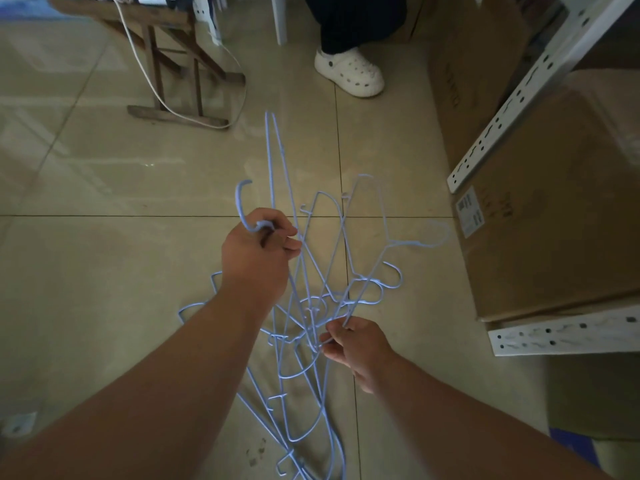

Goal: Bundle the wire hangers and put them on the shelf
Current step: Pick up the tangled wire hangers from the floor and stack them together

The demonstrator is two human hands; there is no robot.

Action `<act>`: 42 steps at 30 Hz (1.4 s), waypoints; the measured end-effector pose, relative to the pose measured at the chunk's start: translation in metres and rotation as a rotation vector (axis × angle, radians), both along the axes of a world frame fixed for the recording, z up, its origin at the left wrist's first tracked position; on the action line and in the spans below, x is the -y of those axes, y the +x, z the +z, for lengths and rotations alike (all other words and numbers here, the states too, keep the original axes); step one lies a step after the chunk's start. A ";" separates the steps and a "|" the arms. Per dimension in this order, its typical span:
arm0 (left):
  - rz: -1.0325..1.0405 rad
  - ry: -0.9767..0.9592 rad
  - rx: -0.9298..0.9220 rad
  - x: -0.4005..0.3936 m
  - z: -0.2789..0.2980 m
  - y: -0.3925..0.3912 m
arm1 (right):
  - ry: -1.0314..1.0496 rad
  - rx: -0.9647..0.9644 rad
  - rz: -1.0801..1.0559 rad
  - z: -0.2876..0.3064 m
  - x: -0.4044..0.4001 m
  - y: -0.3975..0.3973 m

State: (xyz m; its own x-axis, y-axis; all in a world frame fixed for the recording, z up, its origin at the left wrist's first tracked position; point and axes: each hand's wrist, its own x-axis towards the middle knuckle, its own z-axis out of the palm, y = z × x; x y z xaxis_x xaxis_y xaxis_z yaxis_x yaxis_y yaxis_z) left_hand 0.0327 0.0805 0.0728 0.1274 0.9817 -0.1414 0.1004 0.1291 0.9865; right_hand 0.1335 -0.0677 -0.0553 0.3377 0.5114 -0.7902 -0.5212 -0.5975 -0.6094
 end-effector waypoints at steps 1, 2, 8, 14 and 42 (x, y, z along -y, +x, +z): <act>-0.020 0.011 -0.018 0.000 0.000 0.001 | 0.003 0.020 0.009 0.002 0.001 0.001; -0.037 0.012 -0.032 0.000 -0.001 0.001 | 0.008 0.039 0.027 0.003 0.002 0.003; -0.137 -0.073 -0.086 -0.004 -0.008 -0.001 | 0.065 0.158 0.237 0.025 -0.001 0.014; -0.178 -0.260 0.005 -0.015 -0.012 -0.007 | 0.137 0.220 0.414 0.058 -0.017 0.014; -0.225 -0.471 0.210 -0.009 -0.007 -0.010 | 0.336 0.202 0.538 0.091 -0.040 0.005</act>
State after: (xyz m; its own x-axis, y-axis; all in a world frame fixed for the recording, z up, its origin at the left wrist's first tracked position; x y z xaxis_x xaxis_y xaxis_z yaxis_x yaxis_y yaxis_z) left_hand 0.0227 0.0895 0.0656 0.3989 0.7643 -0.5067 -0.0161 0.5584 0.8294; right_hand 0.1382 -0.0272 0.0352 0.0912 0.8575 -0.5063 -0.0595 -0.5028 -0.8624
